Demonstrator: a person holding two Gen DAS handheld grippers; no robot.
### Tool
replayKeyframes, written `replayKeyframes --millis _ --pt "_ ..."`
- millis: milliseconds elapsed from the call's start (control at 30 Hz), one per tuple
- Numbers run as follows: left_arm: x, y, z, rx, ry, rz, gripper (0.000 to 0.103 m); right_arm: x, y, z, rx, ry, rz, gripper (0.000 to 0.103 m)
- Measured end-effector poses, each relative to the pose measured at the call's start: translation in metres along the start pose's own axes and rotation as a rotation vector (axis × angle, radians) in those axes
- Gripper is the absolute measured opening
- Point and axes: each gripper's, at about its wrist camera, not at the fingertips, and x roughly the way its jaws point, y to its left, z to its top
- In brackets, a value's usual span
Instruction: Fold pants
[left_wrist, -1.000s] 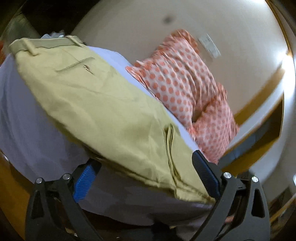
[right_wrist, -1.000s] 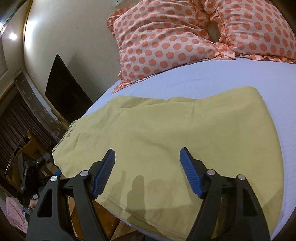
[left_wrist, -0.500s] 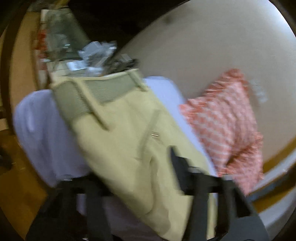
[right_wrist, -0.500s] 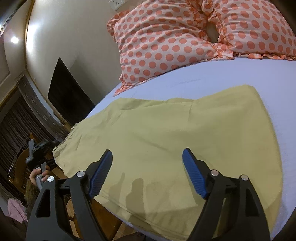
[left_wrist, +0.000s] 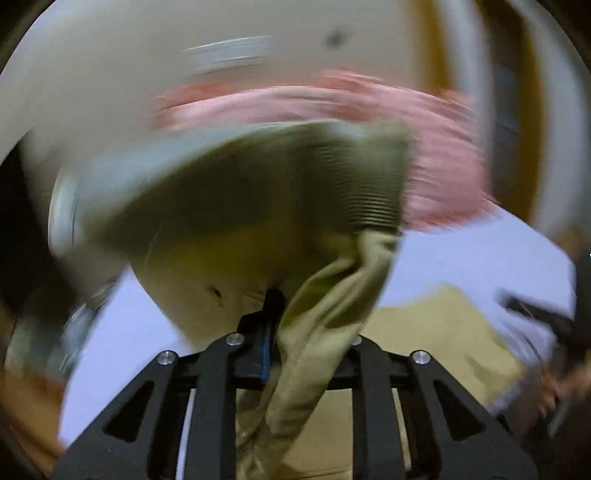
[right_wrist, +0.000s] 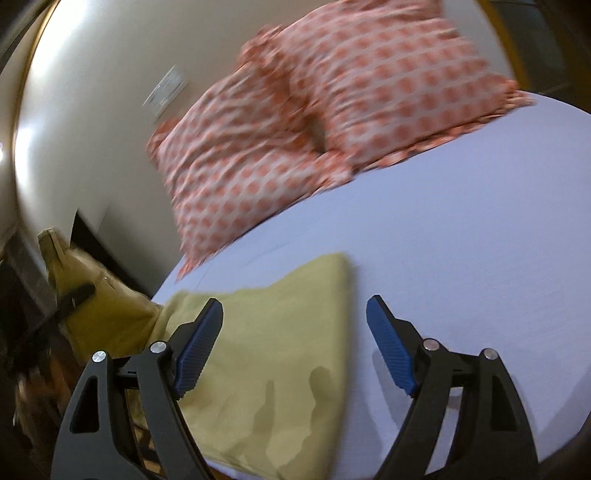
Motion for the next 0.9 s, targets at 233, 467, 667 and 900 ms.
replayKeyframes --millis 233,467,667,900 --pt "0.05 -0.127 -0.07 0.276 0.192 -0.262 0.02 -0.003 -0.029 0.008 0.091 0.041 0.004 0.082" --pt "-0.001 -0.11 -0.079 0.273 0.113 -0.347 0.043 0.046 -0.014 0.003 0.027 0.211 0.011 0.062" --pt "0.018 0.016 -0.058 -0.121 0.159 -0.234 0.067 0.072 -0.008 0.001 -0.001 0.306 0.06 0.039" --pt "0.087 0.091 -0.074 -0.39 0.372 -0.29 0.066 0.077 -0.017 0.005 0.035 0.315 0.096 0.035"
